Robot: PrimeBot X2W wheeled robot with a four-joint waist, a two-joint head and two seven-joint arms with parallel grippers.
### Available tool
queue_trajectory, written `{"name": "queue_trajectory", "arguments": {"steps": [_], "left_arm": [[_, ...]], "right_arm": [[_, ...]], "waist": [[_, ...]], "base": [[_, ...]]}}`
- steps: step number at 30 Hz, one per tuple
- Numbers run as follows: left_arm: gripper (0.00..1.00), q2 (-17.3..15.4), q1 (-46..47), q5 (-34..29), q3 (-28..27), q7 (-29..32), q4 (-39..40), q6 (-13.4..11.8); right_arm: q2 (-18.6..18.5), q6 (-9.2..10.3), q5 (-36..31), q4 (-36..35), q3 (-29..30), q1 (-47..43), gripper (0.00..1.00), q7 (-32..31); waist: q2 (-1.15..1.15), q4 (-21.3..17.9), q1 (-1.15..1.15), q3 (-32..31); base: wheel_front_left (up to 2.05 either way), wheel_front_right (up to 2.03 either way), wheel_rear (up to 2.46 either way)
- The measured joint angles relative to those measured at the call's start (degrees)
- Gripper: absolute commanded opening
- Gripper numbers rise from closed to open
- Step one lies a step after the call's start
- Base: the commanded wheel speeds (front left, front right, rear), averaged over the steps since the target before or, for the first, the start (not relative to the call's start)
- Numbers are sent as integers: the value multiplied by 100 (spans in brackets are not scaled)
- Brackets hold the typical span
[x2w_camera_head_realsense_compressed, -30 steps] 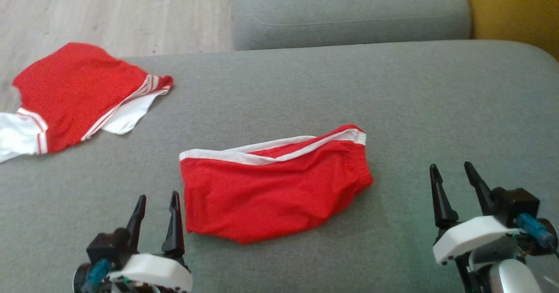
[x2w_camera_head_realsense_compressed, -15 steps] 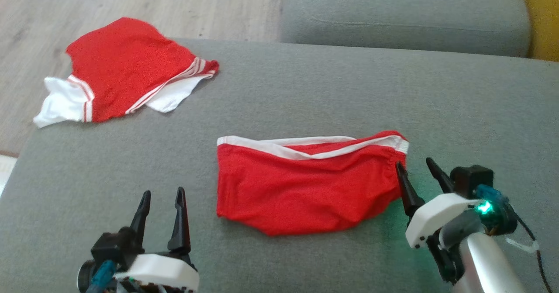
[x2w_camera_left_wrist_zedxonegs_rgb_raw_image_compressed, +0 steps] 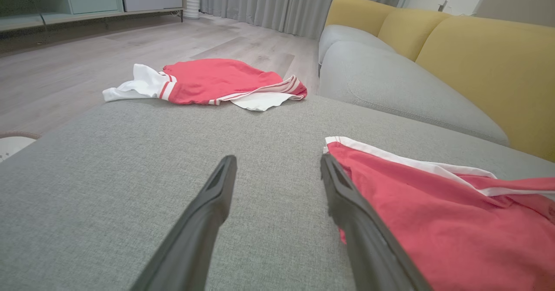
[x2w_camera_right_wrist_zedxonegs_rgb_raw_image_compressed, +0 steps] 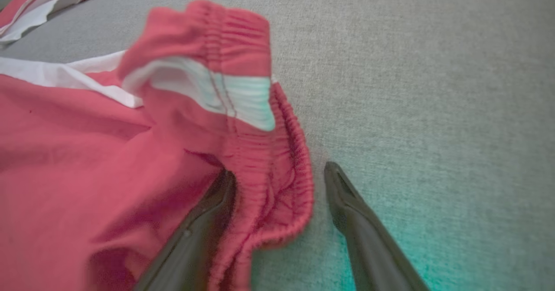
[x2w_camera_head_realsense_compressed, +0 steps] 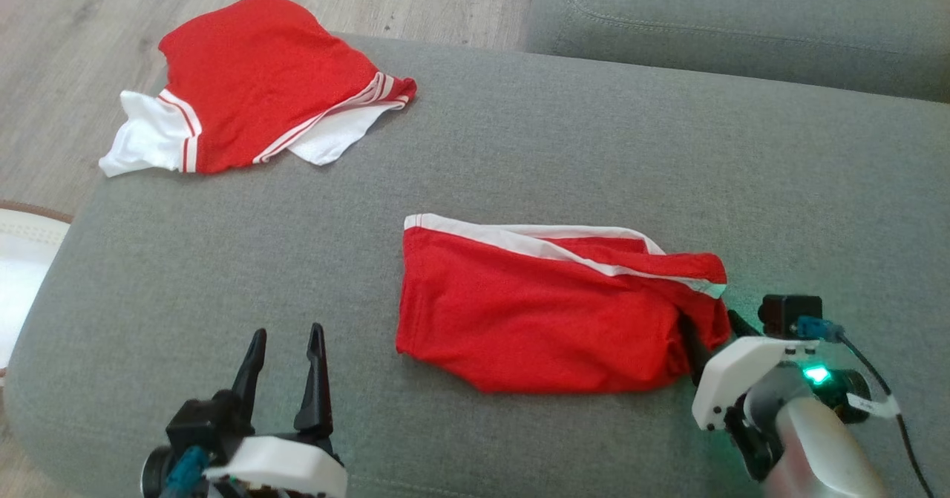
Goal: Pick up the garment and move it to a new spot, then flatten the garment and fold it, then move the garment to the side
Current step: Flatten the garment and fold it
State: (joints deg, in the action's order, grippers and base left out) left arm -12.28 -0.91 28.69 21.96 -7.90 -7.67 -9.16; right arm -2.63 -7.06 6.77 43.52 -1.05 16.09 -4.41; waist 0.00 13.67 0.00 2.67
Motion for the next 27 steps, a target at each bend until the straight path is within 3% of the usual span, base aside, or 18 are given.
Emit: {"name": "queue_trajectory", "arguments": {"steps": [1,3,5,6,11,18,23,27], "left_arm": [[100,0,0,0,0,-8,-20,0],[100,-1,-1,0,0,-24,-57,-1],[100,-1,-2,0,12,-24,-81,-10],[100,-1,-7,0,19,-24,-85,-33],[100,-5,-79,0,56,-16,-80,-43],[100,-3,-107,1,111,-15,-20,-48],[100,4,-187,8,192,-16,-14,-49],[100,15,-189,8,207,-18,-19,-49]], "right_arm": [[-1,0,90,74,-35,45,100,0],[-7,0,230,218,-118,138,44,2],[-8,0,327,350,-237,207,6,15],[-7,0,398,396,-289,229,0,38],[4,-1,699,568,-352,239,0,114],[-257,-1,575,589,256,238,0,-54],[-546,-1,636,223,541,183,0,-422],[-537,-1,881,-282,630,19,0,-700]], "waist": [[0,3,0,-3],[0,-12,0,-24],[0,-45,0,-61],[0,-67,0,-83],[0,-257,-1,-208],[0,-691,-1,-323],[0,-995,-1,-371],[0,-1185,0,-375]], "base": [[0,0,0],[0,0,0],[0,0,0],[0,0,0],[0,0,0],[0,0,0],[0,0,0],[0,0,0]]}}
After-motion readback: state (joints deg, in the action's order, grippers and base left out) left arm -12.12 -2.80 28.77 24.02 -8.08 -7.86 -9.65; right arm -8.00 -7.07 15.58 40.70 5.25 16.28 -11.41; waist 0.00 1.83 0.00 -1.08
